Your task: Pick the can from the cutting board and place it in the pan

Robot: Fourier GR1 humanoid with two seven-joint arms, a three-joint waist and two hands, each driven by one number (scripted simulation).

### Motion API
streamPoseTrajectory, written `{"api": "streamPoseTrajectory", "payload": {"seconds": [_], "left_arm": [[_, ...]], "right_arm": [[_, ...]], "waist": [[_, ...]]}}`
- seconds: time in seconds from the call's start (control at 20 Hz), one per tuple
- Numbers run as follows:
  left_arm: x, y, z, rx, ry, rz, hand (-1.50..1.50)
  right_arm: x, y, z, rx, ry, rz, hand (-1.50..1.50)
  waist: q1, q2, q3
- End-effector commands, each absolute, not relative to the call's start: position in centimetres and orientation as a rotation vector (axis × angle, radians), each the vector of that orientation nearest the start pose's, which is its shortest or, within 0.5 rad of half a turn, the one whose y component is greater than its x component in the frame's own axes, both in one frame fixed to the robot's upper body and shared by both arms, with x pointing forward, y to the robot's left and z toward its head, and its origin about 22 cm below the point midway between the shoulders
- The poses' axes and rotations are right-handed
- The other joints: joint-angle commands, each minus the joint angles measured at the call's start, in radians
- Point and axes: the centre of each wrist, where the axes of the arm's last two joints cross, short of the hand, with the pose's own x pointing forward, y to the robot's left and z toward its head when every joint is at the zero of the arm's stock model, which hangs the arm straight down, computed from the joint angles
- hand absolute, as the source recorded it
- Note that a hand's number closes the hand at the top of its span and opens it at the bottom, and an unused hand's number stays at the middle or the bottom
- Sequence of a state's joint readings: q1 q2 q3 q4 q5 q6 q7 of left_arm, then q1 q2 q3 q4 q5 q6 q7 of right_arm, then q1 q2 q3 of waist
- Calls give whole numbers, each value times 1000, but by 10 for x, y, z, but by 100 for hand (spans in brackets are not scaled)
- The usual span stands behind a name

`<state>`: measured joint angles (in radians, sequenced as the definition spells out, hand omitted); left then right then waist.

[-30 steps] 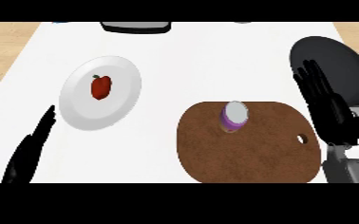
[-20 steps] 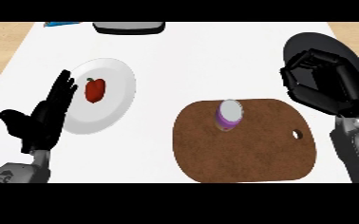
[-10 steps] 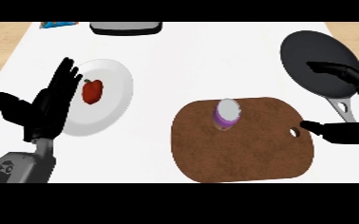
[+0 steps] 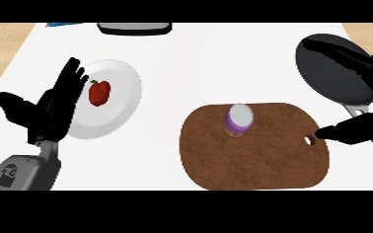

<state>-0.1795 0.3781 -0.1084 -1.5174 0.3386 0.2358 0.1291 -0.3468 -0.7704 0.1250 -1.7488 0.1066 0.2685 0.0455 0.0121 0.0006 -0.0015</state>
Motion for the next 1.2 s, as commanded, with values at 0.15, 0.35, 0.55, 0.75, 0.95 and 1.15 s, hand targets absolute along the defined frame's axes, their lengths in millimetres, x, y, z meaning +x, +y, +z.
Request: {"api": "streamPoseTrajectory", "payload": {"seconds": [0.15,0.35,0.55,0.75,0.95,1.15], "left_arm": [[283,258,62,82,-1532,26,0],[287,264,59,73,-1538,33,0],[291,276,49,81,-1515,42,0],[296,270,70,121,-1518,37,0],[288,270,68,83,-1521,45,0],[270,276,60,102,-1509,56,0]], "right_arm": [[308,-241,197,-539,-1506,1367,-150],[315,-236,179,-481,-1232,1548,-150],[322,-212,196,-468,-1127,1659,-150],[303,-197,184,-489,-1136,1688,-150],[286,-182,189,-628,-1075,1797,-150],[262,-160,196,-703,-1097,1781,-150]], "waist": [[16,1,1],[11,3,0],[2,3,0],[-12,-1,1],[-13,-3,1],[-13,-5,1]]}}
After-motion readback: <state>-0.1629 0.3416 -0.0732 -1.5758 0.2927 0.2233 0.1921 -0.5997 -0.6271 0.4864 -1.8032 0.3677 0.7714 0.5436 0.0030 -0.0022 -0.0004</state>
